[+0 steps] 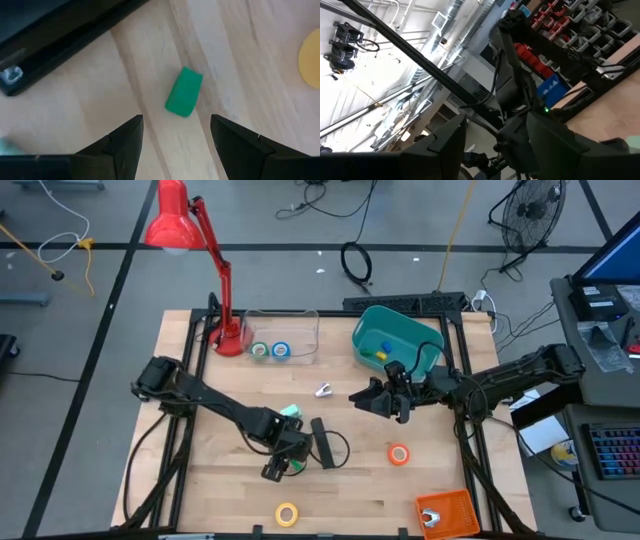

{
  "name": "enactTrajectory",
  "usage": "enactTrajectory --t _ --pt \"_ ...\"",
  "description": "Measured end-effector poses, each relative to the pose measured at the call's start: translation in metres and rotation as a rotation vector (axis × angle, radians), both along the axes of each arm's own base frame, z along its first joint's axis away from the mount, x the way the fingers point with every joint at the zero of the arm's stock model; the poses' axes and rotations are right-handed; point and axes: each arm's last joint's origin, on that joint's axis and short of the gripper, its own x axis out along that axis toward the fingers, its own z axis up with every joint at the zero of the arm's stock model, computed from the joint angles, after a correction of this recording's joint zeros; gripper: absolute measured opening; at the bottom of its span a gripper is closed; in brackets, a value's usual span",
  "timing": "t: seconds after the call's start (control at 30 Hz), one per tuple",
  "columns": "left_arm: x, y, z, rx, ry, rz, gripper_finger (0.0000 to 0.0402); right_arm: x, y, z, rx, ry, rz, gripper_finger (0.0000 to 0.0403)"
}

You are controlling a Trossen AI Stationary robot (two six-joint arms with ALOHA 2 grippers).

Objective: Pick and place Stapler, Stapler remover, tape
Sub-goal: Put the green stapler into the green bin

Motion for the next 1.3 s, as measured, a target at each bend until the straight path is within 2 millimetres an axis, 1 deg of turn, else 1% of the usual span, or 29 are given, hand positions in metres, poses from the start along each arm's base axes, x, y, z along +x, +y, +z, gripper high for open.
enactTrajectory --t 0.1,0.53,0.87,0.97,1.3 --pt "0.003 -0.001 -0.002 0.004 -0.003 -0.013 0.0237 0.0 0.0 0.0 0.0 -0.002 0.0 0.0201" --pt "0.003 -0.002 -0.003 0.006 0.003 -0.008 0.0237 0.0 0.0 0.0 0.007 0.0 0.002 0.0201" --pt "-0.002 -0.017 -0.003 0.002 -0.004 -0.054 0.0237 0.0 0.0 0.0 0.007 0.0 0.002 0.0201" --pt "-0.001 -0.017 -0.002 0.002 -0.01 -0.053 0.0237 0.0 0.0 0.0 0.007 0.0 0.002 0.0201" --pt "0.002 -0.02 -0.014 -0.012 0.023 -0.054 0.0237 0.0 0.0 0.0 0.011 0.0 -0.02 0.0201"
